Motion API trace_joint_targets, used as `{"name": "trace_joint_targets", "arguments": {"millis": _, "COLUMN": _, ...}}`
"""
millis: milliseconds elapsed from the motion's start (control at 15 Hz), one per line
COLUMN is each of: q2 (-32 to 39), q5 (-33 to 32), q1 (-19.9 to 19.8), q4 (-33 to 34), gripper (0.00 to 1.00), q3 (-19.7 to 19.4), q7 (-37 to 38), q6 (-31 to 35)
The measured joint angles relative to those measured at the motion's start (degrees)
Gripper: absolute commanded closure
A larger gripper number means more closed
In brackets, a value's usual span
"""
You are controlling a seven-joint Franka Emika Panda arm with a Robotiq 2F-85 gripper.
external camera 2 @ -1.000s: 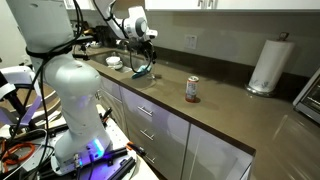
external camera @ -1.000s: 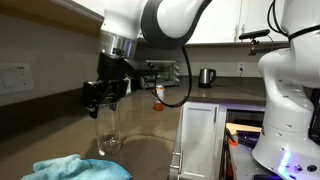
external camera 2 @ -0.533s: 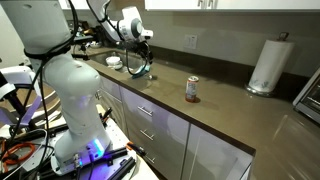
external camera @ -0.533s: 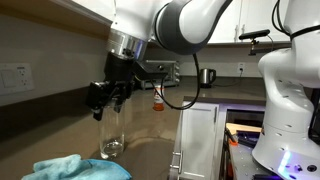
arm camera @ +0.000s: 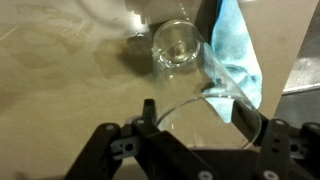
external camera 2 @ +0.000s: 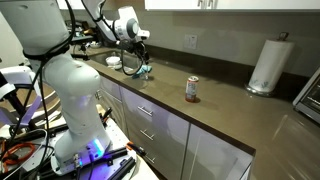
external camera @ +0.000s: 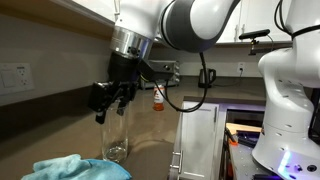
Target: Slide the glass forward
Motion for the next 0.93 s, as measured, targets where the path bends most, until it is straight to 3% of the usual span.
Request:
{"name": "trace_joint_targets", "arguments": {"millis": 400, "q2": -0.39, "q5": 9.33, "q1": -0.83, "q4": 0.45, "gripper": 0.28, "q3": -0.30, "q7": -7.56, "q6": -2.43}}
{"name": "trace_joint_targets", "arguments": {"millis": 467, "q2": -0.47, "q5": 10.06, "q1": -1.08, "q4": 0.77, "gripper": 0.32, "q3": -0.32, "q7": -8.30, "q6": -3.69}}
{"name": "trace_joint_targets", "arguments": {"millis": 933, "q2": -0.60, "q5": 8.71, "q1": -3.73, "q4": 4.53, "gripper": 0.37, "q3": -0.78, "q7": -8.73, "q6": -15.68}}
